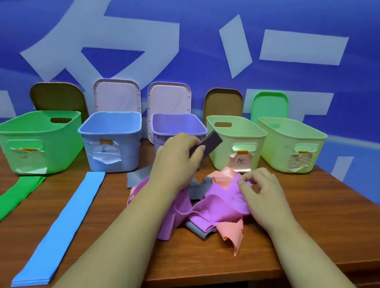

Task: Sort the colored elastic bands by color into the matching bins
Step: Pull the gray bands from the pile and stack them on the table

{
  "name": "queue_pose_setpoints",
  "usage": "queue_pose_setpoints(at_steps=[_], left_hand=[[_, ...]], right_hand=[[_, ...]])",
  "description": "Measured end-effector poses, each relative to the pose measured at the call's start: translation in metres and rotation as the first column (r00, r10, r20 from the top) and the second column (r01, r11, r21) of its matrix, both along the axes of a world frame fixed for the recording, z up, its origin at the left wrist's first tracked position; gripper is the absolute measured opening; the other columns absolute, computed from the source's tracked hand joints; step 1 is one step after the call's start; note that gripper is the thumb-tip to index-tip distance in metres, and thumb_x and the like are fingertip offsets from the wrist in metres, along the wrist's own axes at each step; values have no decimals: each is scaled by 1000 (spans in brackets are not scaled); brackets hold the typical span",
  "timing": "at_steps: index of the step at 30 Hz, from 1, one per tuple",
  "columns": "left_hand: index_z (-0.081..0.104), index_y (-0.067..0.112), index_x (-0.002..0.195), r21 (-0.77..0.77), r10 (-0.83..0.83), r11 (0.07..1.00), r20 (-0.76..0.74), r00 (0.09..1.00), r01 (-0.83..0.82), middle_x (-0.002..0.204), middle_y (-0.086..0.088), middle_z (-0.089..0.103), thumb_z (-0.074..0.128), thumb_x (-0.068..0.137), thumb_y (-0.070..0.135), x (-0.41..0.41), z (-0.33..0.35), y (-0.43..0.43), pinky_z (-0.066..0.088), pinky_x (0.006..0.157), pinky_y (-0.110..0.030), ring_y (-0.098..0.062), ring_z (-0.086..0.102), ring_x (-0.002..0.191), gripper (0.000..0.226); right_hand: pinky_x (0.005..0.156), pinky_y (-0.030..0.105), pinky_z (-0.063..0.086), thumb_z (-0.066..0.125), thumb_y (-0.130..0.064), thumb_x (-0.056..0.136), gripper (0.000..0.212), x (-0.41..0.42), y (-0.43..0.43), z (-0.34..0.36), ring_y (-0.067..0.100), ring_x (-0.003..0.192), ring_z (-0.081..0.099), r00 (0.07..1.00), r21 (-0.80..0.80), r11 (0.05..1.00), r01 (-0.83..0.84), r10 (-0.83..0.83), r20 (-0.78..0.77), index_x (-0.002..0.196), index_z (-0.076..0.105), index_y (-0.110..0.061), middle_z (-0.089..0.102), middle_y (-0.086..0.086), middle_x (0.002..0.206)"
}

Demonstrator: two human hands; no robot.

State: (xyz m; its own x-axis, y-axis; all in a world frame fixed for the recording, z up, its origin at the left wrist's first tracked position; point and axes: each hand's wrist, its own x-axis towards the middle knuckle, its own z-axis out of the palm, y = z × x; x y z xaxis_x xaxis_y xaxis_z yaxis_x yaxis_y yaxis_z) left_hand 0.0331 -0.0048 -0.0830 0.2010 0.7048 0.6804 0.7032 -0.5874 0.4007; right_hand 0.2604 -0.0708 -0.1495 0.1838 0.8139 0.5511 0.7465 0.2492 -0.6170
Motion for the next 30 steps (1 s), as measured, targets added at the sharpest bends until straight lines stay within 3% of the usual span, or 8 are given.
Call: queue_pose_setpoints(at_steps=[5,7,10,13,17,21,24,30], left_hand=[[78,30,108,3,-118,993,143,983,118,104,10,74,60,101,33,4,59,-13,51,86,-33,-12,65,97,19],[76,31,107,-2,-158,987,202,967,161,101,16,75,61,99,30,5,87,-18,54,85,-30,-6,66,93,17],[74,31,103,-1,-210,976,275,938,218,93,17,74,65,97,29,11,124,-31,53,76,-23,-2,67,88,11],[73,26,99,-23,-285,947,401,871,321,84,9,73,68,96,29,23,153,-43,59,63,-30,-8,68,74,7],[71,8,101,-78,-371,859,588,719,506,82,-6,70,67,100,19,44,175,-52,55,51,-27,-11,60,58,12],[68,4,97,-126,-355,838,612,707,531,72,-2,65,65,101,19,69,177,-48,56,53,-29,-13,57,55,16],[65,7,105,-168,-338,840,582,740,516,90,-18,61,64,95,11,88,170,-42,61,54,-34,-21,59,64,11],[64,15,103,-316,-300,812,495,815,491,96,-17,71,56,94,11,134,134,-28,66,58,-45,-33,76,64,13]], right_hand=[[85,32,43,61,-37,91,7,-16,-11,12,16,99,52,988,87,995,-57,44,147,89,64,-32,58,-18,99],[89,32,43,53,-52,88,28,-22,-14,22,14,101,53,989,74,995,-67,56,139,96,67,-29,62,-14,103],[99,28,42,51,-67,86,54,-34,-15,46,8,113,53,995,24,996,-91,90,47,120,68,-29,62,-11,119],[106,30,44,55,-69,89,67,-44,-16,71,5,124,56,972,-2,981,-196,194,-133,140,59,-27,62,-12,132],[78,17,50,64,-37,103,19,-45,-29,93,2,88,68,872,14,956,-293,273,-407,115,69,-22,78,-5,101],[74,33,50,69,-35,94,26,-22,-39,95,13,77,67,804,39,966,-256,235,-546,100,70,-10,77,7,85],[74,34,49,68,-34,94,21,8,-49,90,11,77,67,862,-38,988,-150,112,-494,97,70,-13,75,2,82],[71,34,46,61,-37,101,22,72,-75,77,11,73,66,948,-200,979,37,-97,-304,91,68,-19,73,2,80]])
